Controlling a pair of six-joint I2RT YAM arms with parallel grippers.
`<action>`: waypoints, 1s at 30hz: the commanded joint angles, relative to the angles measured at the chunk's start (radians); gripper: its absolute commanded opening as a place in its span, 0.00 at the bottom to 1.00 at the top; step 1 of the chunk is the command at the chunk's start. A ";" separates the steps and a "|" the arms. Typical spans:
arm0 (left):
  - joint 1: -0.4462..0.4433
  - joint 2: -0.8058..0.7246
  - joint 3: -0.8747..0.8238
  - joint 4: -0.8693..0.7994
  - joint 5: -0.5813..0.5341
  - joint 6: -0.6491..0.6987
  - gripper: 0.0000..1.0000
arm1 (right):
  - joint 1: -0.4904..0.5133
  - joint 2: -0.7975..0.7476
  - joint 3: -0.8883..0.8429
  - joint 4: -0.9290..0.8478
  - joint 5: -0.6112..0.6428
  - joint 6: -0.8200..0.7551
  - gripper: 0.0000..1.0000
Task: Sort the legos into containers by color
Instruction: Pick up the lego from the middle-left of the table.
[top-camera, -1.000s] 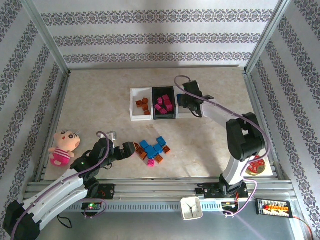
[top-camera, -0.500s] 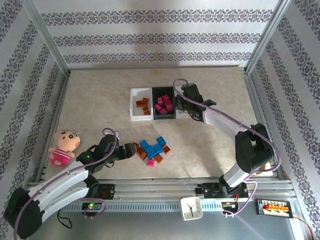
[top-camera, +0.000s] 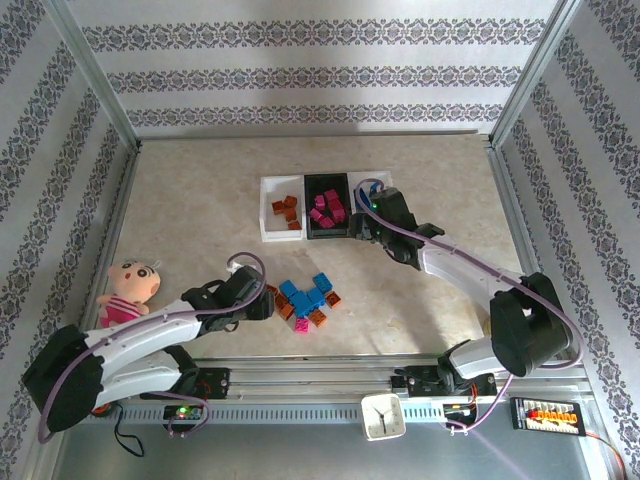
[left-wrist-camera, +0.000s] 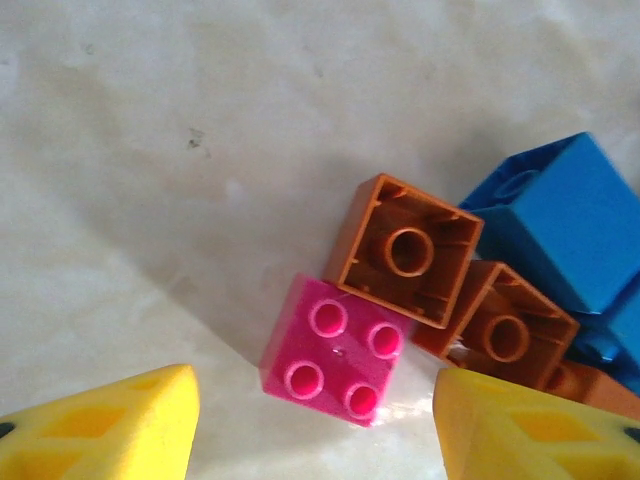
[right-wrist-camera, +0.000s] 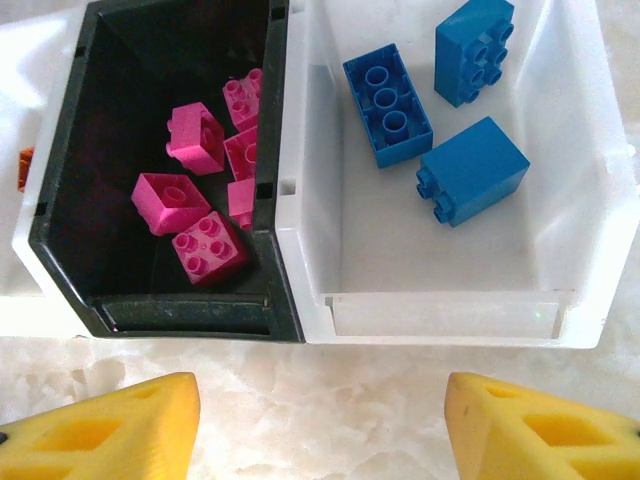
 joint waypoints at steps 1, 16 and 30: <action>-0.020 0.063 0.031 -0.028 -0.053 0.039 0.63 | -0.008 -0.033 -0.020 0.021 0.009 0.015 0.66; -0.022 0.221 0.062 0.170 -0.066 0.123 0.62 | -0.012 -0.089 -0.076 0.027 0.007 0.030 0.66; -0.042 0.183 0.101 0.044 -0.124 0.097 0.56 | -0.014 -0.082 -0.104 0.049 0.005 0.039 0.66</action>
